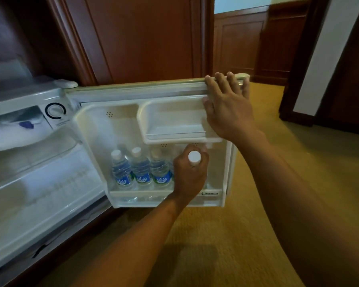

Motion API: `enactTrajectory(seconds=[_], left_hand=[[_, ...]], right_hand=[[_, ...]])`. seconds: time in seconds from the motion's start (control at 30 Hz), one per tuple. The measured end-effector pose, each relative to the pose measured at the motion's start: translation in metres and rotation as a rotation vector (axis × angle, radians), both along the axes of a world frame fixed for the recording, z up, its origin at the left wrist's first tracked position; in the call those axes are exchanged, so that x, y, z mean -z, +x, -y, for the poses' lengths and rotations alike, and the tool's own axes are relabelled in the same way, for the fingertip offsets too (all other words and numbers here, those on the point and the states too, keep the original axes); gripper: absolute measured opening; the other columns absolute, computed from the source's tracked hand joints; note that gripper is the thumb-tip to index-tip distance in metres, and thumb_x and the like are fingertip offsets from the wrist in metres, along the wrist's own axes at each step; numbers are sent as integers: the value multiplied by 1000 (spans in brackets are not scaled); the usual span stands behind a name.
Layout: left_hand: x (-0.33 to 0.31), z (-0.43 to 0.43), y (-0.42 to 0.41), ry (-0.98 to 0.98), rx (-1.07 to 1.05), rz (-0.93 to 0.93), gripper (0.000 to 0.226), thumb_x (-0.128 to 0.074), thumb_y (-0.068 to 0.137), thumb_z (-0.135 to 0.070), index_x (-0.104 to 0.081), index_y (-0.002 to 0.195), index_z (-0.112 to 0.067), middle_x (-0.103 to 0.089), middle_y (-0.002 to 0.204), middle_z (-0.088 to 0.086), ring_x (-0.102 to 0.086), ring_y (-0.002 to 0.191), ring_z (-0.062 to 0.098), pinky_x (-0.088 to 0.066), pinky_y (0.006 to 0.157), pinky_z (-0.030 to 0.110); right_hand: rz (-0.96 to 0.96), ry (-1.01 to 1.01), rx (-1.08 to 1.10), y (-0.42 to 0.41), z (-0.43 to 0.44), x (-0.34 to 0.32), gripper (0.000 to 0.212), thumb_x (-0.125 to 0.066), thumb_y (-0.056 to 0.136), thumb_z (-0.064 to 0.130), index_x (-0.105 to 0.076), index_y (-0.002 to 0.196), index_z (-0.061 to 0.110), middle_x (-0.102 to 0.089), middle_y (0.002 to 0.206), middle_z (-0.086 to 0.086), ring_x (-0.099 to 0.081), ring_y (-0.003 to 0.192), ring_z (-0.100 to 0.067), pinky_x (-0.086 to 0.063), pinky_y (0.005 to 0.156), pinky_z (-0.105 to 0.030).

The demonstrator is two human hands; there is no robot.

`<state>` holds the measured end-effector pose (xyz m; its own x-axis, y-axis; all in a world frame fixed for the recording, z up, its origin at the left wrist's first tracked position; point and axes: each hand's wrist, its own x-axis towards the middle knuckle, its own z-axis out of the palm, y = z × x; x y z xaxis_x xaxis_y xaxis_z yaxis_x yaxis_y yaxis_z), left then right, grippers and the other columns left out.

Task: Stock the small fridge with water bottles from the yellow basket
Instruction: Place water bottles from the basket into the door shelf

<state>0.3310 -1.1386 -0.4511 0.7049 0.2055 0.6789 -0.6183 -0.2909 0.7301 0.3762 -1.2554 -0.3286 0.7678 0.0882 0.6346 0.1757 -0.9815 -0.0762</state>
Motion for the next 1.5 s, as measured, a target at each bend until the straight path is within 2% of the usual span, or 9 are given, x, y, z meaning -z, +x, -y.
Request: enactTrajectory(seconds=[0.17,0.37,0.47,0.6,0.73,0.8,1.03,1.27,1.5], left_hand=[[16,10,17,45,-39,-131,28,-69,88,-2,-55,70,-19,-53,58,-14,-54,55,-3,-42,53,11],[21,10,38,232,3,-487,9,-66,92,-18,-64,83,-17,-62,75,-9,-56,65,-6,-37,60,4],[10,10,41,257,80,-542,10,-71,88,-18,-62,90,-20,-65,87,-5,-61,78,7,-46,74,18],[5,-11,38,463,174,-421,19,-75,82,-16,-64,97,-15,-68,95,-3,-62,88,11,-49,81,24],[7,-32,35,747,71,-277,37,-71,86,-22,-61,121,-14,-64,122,6,-57,113,24,-49,97,39],[7,-32,34,852,49,-252,43,-73,85,-26,-59,124,-15,-63,125,7,-55,115,26,-48,98,42],[-2,-30,42,722,84,-326,38,-80,79,-16,-63,113,-10,-67,113,7,-63,104,26,-53,91,43],[-3,-29,49,741,117,-364,51,-77,81,-16,-57,128,-15,-61,128,6,-56,120,27,-47,103,45],[1,-37,24,735,104,-320,55,-67,91,-16,-46,143,-18,-64,119,10,-63,98,29,-52,94,43]], right_hand=[[41,9,2,2,-1,3,54,-31,102,38,-30,153,21,-31,159,-9,-18,150,-33,-3,120,-58],[58,5,7,6,1,5,53,-29,102,37,-30,153,22,-31,159,-8,-18,150,-32,-4,120,-58],[64,9,-1,7,3,5,53,-30,102,36,-30,153,22,-31,159,-8,-18,150,-32,-4,120,-57],[75,15,-11,8,3,6,53,-31,102,36,-31,153,22,-32,159,-8,-19,150,-32,-4,120,-57],[91,21,-9,9,2,7,53,-33,101,36,-31,152,21,-34,157,-8,-20,149,-32,-5,120,-58],[94,26,-2,8,1,6,53,-34,101,36,-31,152,22,-34,157,-7,-20,149,-32,-5,120,-57],[91,21,0,8,0,7,54,-36,100,37,-30,152,21,-34,157,-7,-19,149,-32,-6,121,-57],[94,7,9,9,1,8,55,-35,101,38,-29,153,21,-33,158,-8,-19,150,-32,-6,121,-57],[60,-71,32,8,2,7,56,-33,102,36,-24,155,19,-27,160,-11,-15,150,-35,-6,119,-61]])
